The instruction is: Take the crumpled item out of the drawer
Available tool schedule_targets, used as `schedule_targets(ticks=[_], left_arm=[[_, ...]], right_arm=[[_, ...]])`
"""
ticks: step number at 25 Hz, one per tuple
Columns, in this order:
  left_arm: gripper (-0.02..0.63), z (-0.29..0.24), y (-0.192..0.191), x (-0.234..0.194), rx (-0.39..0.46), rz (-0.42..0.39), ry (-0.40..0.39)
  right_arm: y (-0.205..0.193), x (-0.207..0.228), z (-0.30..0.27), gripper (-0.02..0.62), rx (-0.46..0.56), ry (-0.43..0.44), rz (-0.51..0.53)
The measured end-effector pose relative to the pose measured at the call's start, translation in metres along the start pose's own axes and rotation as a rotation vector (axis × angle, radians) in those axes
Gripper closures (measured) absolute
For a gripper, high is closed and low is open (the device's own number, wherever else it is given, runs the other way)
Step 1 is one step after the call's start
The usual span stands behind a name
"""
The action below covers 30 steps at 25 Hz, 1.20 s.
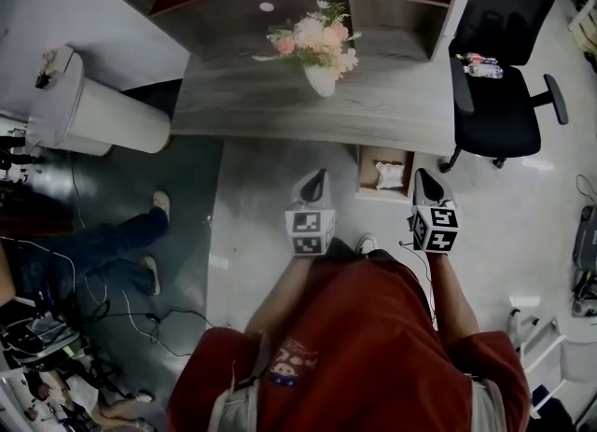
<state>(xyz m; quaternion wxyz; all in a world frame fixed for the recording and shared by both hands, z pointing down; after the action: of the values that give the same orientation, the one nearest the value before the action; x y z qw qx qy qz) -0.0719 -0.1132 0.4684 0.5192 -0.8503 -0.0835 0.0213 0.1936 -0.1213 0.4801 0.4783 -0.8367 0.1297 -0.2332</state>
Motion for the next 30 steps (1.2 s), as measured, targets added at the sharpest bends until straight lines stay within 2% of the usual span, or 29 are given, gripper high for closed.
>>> schedule_targets(ticks=[6,15,22,30], left_arm=[[0.607,-0.015,0.000,-0.011,-0.002,-0.009,-0.006],[0.607,-0.054,0.004,-0.034,-0.006,-0.026,-0.063],[0.607,-0.066,0.002,-0.044,-0.018,-0.028,-0.076],[0.607,-0.072,-0.010,-0.049,-0.048,-0.016,-0.088]], right_arm=[[-0.004,0.000,-0.018,0.594,-0.021,-0.004,-0.009],[0.002,-0.001,-0.055,0.594,-0.023,-0.058,-0.037],[-0.002,-0.009,-0.073,0.594,-0.054,-0.042,-0.023],[-0.029,-0.015,-0.087,0.592,-0.139,-0.026,-0.020]])
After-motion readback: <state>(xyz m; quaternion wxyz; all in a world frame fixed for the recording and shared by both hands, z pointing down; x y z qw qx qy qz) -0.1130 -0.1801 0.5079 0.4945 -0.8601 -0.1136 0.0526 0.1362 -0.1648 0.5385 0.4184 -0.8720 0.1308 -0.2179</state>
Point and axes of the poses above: the fingertips, and each gripper's own axes: z backward along the fingers, x to its right, y out of its top, the point moved 8 cm from there along z, backward along the fingers, and after that the axes turned 11 degrees about y, right-handed, at the moved point
